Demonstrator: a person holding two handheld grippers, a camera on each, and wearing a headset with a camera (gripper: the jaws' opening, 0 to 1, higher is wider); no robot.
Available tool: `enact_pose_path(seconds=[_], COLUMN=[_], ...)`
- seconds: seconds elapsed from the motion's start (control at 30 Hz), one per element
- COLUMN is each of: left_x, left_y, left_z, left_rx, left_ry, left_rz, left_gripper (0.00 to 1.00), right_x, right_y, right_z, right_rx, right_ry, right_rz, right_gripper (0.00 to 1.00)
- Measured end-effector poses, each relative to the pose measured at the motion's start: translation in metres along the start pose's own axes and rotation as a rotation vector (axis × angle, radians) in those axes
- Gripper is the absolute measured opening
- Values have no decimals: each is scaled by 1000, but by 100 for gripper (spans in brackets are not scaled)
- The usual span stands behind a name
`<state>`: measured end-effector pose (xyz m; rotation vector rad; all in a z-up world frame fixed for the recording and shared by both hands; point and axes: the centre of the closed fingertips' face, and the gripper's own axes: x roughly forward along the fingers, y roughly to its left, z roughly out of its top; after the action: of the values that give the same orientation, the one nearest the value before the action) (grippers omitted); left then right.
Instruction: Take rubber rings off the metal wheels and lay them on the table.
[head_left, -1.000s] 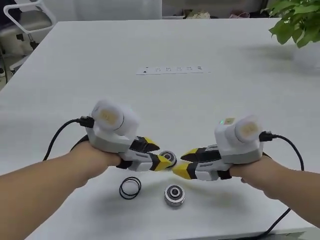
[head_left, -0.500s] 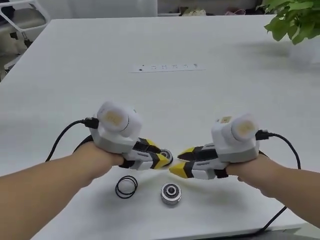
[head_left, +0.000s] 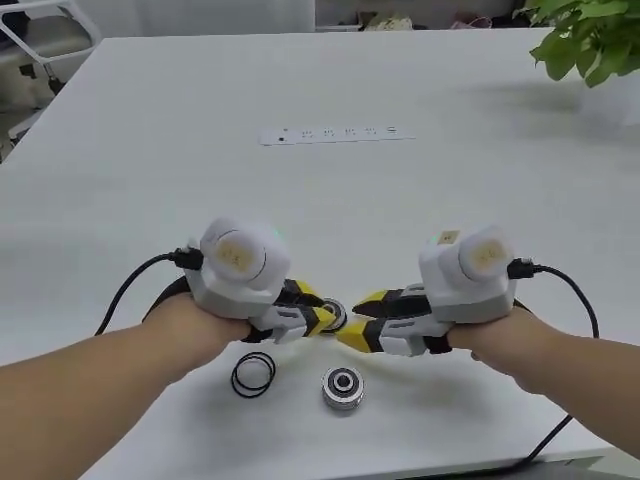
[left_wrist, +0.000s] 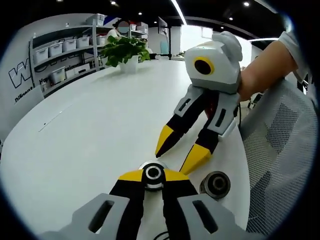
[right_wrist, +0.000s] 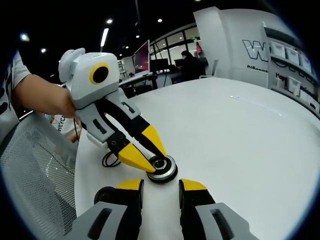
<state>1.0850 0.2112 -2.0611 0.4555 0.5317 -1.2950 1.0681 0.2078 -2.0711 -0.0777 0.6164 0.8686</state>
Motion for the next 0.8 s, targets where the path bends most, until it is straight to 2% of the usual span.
enact_pose_path(seconds=[0.13,0.33,0.53,0.73,0.8], left_x=[-1,-1,-1,-1,-1], left_y=[0,0,1,1,1], left_z=[0,0,0,-1,-1], left_rx=[-13,-26,-24,-29,-30], left_ry=[-19,-17,-13,-13,-14], left_rz=[7,9,10,12,13], left_gripper=[7,7,7,7,7], right_x=[5,12,18,12,10], right_y=[2,-1,0,-1,-1], right_z=[2,3,3,3,2], right_rx=[-16,-33,-18,-20,1], right_ry=[6,15,13,8,1], right_rz=[0,-16,-19,-19,-11], right_gripper=[26,28,28,23,22])
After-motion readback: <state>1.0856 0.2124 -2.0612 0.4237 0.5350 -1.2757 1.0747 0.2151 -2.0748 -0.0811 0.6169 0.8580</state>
